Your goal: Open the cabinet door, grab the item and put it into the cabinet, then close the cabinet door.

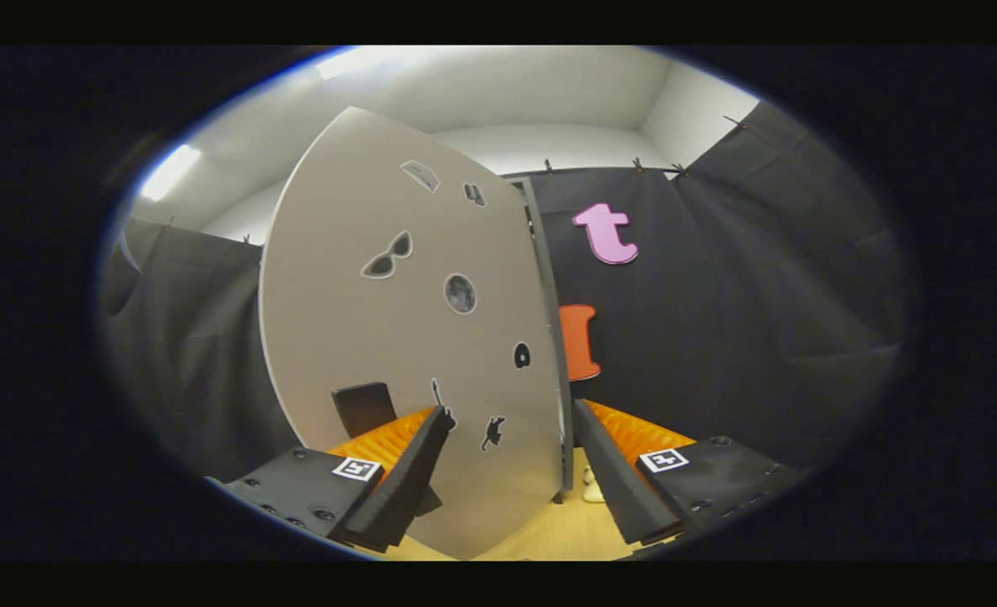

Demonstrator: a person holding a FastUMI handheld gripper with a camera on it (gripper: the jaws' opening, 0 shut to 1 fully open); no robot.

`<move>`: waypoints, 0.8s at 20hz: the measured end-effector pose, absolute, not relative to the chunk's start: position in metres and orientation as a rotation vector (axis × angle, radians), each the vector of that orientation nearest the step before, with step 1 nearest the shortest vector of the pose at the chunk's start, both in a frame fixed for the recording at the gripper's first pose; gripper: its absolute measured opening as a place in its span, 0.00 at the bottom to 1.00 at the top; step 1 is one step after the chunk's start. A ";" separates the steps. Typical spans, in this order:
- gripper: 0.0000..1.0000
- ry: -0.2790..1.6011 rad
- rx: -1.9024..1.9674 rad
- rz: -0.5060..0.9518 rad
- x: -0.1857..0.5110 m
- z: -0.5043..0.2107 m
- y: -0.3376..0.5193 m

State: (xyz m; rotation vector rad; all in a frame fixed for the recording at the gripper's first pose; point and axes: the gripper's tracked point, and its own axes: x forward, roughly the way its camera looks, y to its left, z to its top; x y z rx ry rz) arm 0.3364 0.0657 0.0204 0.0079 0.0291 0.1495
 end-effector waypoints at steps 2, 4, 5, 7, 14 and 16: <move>0.96 0.043 0.016 0.178 0.357 0.019 0.075; 0.96 0.060 0.022 0.213 0.374 0.012 0.089; 0.96 0.071 0.021 0.230 0.378 0.006 0.098; 0.98 0.085 0.014 0.256 0.389 -0.001 0.113; 0.98 0.093 -0.007 0.371 0.400 -0.003 0.158; 0.98 0.101 -0.013 0.401 0.391 -0.004 0.163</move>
